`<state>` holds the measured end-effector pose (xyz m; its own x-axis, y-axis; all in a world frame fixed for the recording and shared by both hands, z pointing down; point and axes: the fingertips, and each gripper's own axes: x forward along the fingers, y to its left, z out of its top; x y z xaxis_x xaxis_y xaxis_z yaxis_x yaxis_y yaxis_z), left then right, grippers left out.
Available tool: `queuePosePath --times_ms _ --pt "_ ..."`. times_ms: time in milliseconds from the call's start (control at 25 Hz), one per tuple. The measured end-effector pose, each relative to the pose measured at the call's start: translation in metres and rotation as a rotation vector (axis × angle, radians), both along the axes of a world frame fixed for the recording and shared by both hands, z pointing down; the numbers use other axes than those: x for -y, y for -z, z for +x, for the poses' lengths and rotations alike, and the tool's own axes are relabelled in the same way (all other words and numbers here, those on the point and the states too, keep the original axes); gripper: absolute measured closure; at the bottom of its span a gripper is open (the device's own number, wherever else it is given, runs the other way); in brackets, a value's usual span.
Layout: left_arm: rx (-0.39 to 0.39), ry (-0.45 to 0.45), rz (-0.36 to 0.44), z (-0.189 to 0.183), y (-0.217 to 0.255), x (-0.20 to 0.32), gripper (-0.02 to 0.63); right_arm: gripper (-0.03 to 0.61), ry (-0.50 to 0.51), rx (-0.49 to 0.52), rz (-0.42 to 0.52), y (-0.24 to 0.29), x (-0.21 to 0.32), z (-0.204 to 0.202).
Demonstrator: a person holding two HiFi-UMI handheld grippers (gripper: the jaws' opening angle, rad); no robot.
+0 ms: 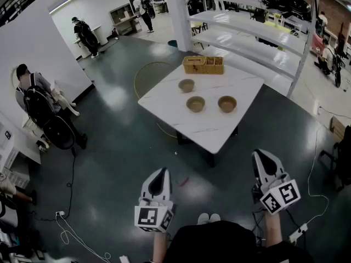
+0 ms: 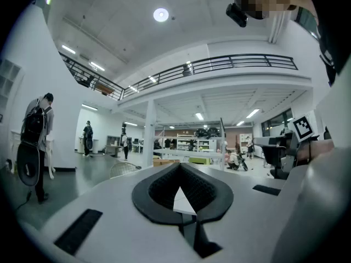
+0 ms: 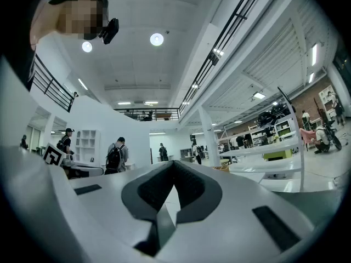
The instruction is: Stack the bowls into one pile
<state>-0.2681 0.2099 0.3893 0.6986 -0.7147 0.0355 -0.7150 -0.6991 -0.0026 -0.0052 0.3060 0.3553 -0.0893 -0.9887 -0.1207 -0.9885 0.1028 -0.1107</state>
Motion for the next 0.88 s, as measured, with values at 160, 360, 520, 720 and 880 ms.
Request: queuePosePath --times_ms 160,360,520,720,880 --pt "0.001 0.004 -0.004 0.002 0.003 -0.005 0.600 0.565 0.000 0.005 -0.002 0.003 -0.006 0.003" --pt "0.003 0.000 -0.006 0.009 0.004 -0.011 0.599 0.565 0.008 0.016 -0.001 0.001 -0.013 0.009" --pt "0.009 0.002 -0.010 0.013 0.002 -0.018 0.598 0.565 0.016 -0.007 0.001 -0.001 -0.018 0.011" --pt "0.010 0.011 -0.018 0.019 -0.004 -0.025 0.599 0.565 0.050 -0.016 0.006 -0.002 -0.018 0.012" --pt "0.014 0.015 -0.034 0.023 -0.009 -0.025 0.598 0.565 0.084 -0.035 0.001 -0.003 -0.013 0.009"
